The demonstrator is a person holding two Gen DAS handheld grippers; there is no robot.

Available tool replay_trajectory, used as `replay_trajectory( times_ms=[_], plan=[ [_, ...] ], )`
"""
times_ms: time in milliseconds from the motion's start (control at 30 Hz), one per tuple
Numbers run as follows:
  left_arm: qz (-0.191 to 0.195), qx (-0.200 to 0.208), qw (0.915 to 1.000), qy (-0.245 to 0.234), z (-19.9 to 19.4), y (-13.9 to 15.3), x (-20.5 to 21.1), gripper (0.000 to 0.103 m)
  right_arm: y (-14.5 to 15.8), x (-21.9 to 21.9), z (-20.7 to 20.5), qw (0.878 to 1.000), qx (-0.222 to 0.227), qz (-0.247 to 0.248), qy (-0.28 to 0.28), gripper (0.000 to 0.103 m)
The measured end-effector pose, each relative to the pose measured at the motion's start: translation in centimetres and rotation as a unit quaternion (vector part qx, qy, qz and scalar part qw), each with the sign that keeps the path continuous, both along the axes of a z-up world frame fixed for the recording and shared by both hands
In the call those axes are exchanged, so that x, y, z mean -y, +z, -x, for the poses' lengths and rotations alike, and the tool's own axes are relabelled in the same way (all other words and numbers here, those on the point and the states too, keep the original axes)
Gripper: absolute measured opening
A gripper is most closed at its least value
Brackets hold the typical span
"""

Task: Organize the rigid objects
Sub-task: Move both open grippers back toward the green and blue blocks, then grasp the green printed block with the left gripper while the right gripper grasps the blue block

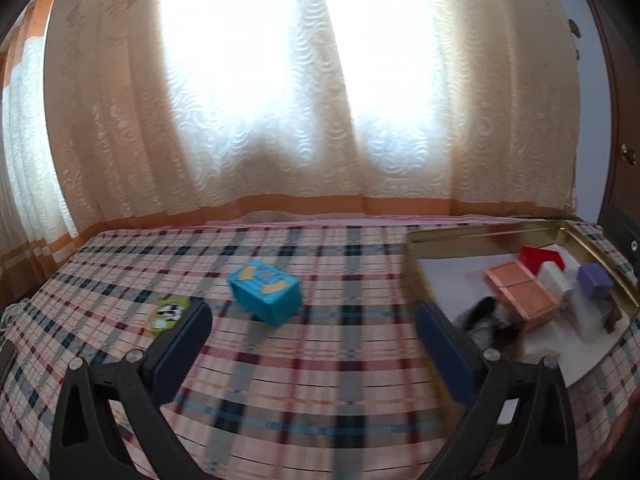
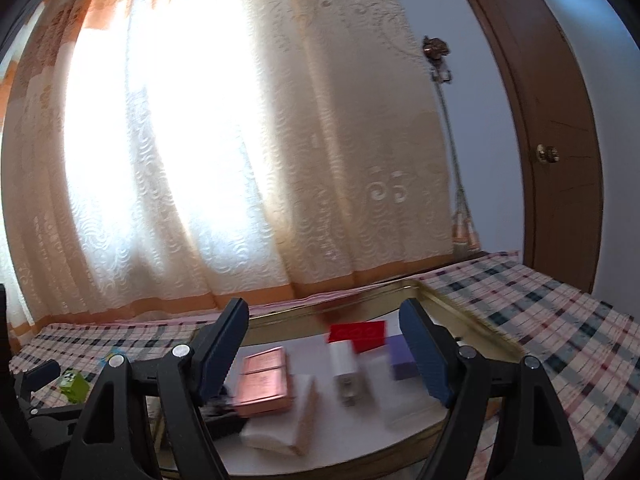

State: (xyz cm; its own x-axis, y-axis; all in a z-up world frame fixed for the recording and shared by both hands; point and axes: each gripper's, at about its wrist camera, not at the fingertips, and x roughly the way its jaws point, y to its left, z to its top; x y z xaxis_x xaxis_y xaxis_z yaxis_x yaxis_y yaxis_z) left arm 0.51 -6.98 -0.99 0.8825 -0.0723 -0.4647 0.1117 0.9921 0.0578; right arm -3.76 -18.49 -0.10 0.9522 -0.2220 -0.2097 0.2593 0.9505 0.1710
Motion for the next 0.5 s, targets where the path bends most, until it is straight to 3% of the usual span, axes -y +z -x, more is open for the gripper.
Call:
replay_trajectory(
  times_ms=[300, 500],
  plan=[
    [-0.002, -0.005, 0.9993, 0.038, -1.9, -0.4, -4.7, 0.103, 0.0, -5.6, -1.6, 0.999, -0.004, 0.002, 0.044, 0.08],
    [0.016, -0.033, 0.9971, 0.067, -4.2, -1.0, -8.5, 0.103, 0.0, -8.9, -2.6, 0.998, -0.008, 0.0, 0.07, 0.08]
  ],
)
